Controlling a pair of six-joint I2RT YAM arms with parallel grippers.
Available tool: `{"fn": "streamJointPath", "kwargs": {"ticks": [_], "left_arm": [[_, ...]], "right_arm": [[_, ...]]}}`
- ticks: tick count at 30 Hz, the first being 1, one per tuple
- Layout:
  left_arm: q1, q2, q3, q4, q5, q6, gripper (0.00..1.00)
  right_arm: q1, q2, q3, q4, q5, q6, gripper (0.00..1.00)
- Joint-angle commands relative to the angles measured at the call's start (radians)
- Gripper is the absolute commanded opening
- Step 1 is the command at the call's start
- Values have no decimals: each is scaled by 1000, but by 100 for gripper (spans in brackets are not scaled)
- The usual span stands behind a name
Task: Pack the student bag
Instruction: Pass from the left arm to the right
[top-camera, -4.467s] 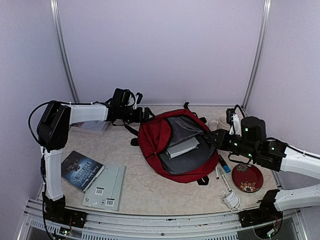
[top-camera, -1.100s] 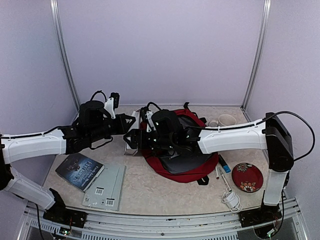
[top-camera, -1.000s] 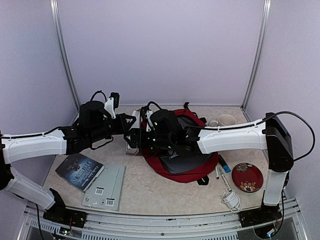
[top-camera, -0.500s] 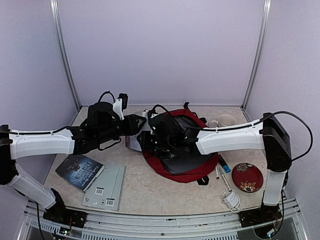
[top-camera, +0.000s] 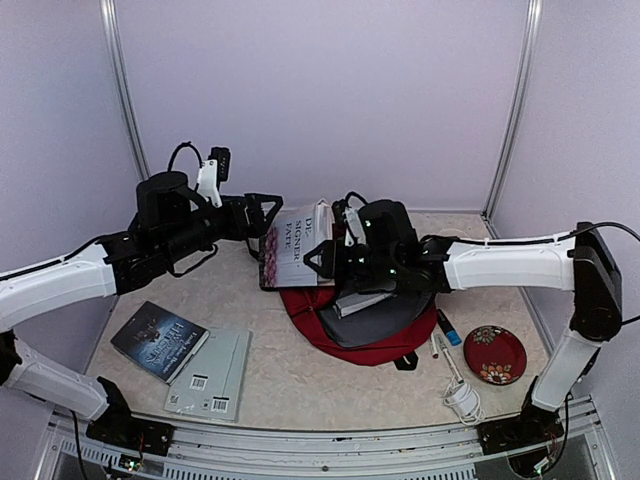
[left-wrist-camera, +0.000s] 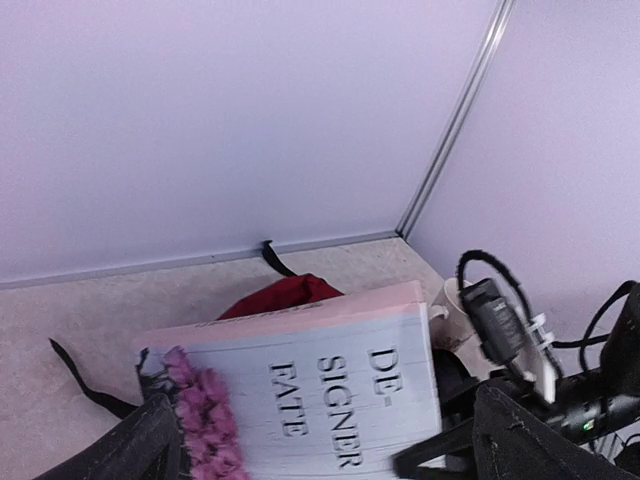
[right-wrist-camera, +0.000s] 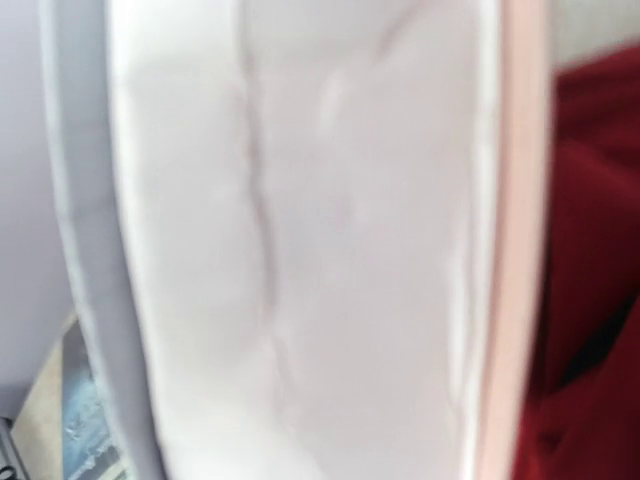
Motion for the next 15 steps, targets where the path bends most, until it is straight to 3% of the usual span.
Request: {"fn": "streamJointPath", "kwargs": {"ticks": [1, 5, 11, 15], "left_arm": [[25, -40, 24, -74, -85, 103, 99], [36, 24, 56, -101, -1, 127, 99], [56, 224, 127, -64, 249, 79, 99], [-7, 422, 287, -158, 234, 137, 94]], "right_arm": [[-25, -178, 58, -106, -69, -105, 24], [-82, -397, -25, -231, 41, -102, 24], [-150, -757, -206, -375, 148, -32, 24], [-154, -967, -324, -495, 235, 50, 24]]}}
